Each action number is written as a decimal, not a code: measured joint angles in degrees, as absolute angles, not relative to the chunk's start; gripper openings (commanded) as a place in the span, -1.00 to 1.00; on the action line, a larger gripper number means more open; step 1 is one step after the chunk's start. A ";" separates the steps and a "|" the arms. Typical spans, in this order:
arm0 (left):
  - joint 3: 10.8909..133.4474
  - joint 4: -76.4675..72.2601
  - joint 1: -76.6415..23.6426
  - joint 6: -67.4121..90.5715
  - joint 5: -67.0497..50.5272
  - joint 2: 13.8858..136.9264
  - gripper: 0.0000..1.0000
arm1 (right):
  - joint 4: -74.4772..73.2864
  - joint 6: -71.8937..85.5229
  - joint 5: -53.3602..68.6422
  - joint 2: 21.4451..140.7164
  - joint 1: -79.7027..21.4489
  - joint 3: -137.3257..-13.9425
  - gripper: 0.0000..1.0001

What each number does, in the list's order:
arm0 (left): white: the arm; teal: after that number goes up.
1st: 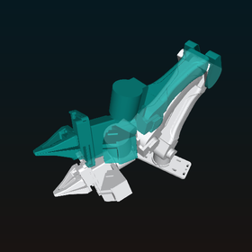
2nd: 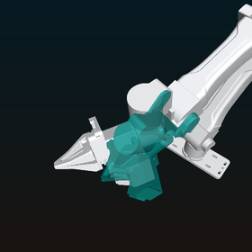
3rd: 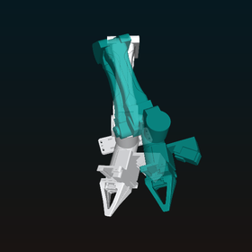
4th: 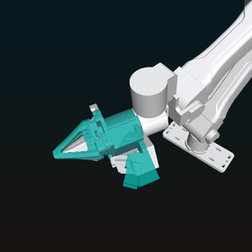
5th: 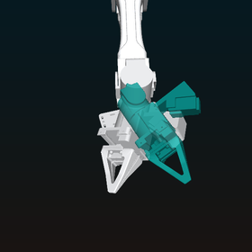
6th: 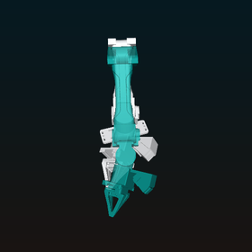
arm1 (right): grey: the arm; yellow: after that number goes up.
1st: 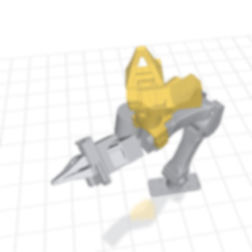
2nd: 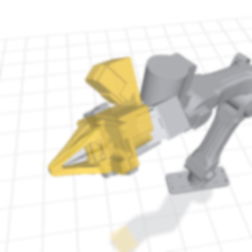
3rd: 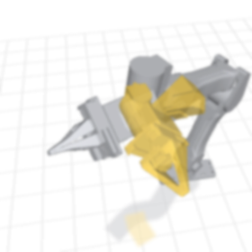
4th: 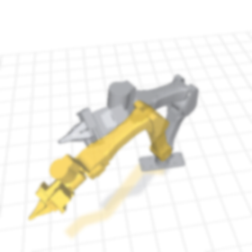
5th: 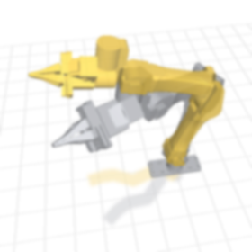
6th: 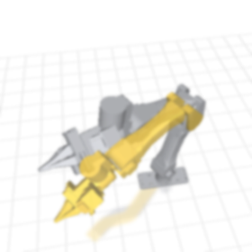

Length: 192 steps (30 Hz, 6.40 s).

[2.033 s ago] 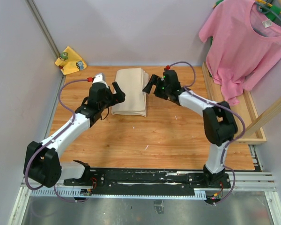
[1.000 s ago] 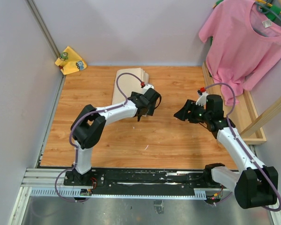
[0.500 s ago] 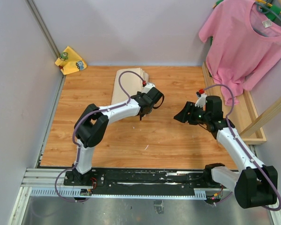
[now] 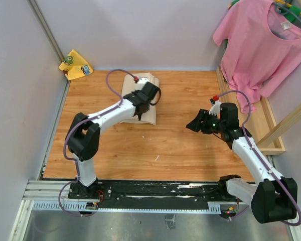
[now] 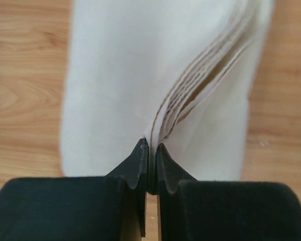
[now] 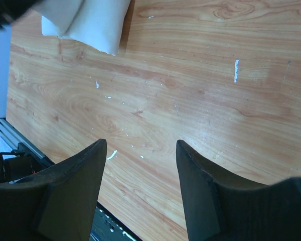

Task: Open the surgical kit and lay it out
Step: Open the surgical kit at the center of the board.

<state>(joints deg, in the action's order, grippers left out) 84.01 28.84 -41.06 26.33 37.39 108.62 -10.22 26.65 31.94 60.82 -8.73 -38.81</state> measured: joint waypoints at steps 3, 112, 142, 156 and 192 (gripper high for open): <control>82.26 28.58 -35.05 27.62 37.65 103.20 -0.99 | -10.46 26.50 31.94 60.77 -8.73 -38.81 0.18; 44.80 6.90 -4.25 36.18 23.44 82.91 -0.18 | -4.23 28.93 -16.62 90.06 -28.42 -62.26 -0.82; 55.02 8.36 -4.25 30.96 16.86 88.82 0.30 | -2.94 28.18 25.61 132.68 -7.88 -110.45 0.05; 55.90 8.73 -4.25 30.22 14.28 88.60 0.44 | -2.55 26.89 23.22 143.96 -7.88 -119.61 -0.10; 55.92 8.71 -4.25 30.20 14.24 87.50 0.44 | 2.76 27.22 27.83 148.81 -8.67 -121.40 -0.98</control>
